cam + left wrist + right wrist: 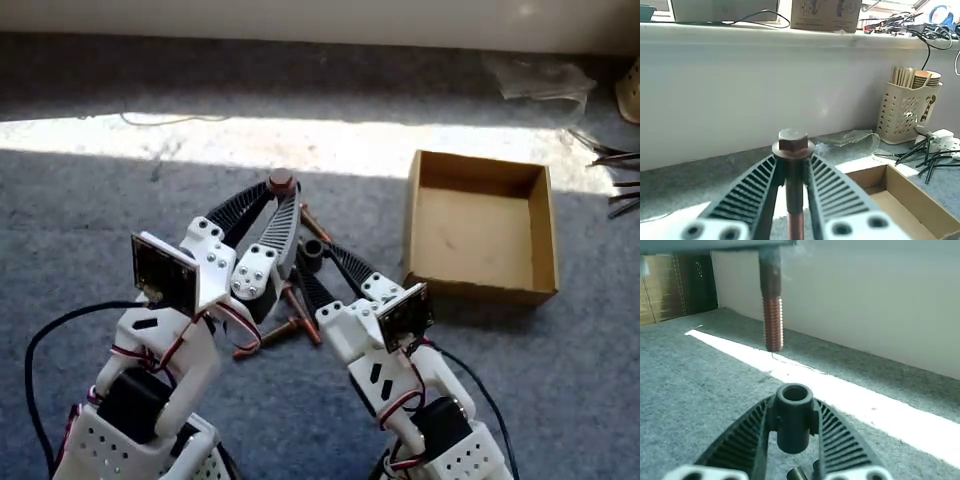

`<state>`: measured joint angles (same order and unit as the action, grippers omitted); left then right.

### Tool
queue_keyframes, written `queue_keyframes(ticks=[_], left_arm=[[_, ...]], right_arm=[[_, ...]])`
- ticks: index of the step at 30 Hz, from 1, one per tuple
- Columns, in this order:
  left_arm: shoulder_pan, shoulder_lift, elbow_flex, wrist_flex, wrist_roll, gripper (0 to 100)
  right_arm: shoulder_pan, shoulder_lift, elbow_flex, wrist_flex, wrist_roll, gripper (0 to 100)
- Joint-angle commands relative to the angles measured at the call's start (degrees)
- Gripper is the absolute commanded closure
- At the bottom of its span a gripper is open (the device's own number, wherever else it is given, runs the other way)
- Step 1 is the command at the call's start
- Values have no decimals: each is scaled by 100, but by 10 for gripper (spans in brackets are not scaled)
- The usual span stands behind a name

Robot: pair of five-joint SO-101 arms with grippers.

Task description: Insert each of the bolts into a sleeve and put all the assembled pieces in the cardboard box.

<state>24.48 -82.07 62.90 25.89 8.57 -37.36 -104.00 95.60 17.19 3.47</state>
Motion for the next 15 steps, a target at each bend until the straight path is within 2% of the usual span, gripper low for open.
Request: queue_keyframes(ticks=[1,8,15], left_arm=[[180,-207,-31,-229,-44,993],[664,-242,163,-229,-70,993],[699,-251,251,-9,-70,993]], right_arm=[[-198,-22,681,-13,-26,995],[-259,-22,690,75,-18,995],[-251,-48,690,101,-18,995]])
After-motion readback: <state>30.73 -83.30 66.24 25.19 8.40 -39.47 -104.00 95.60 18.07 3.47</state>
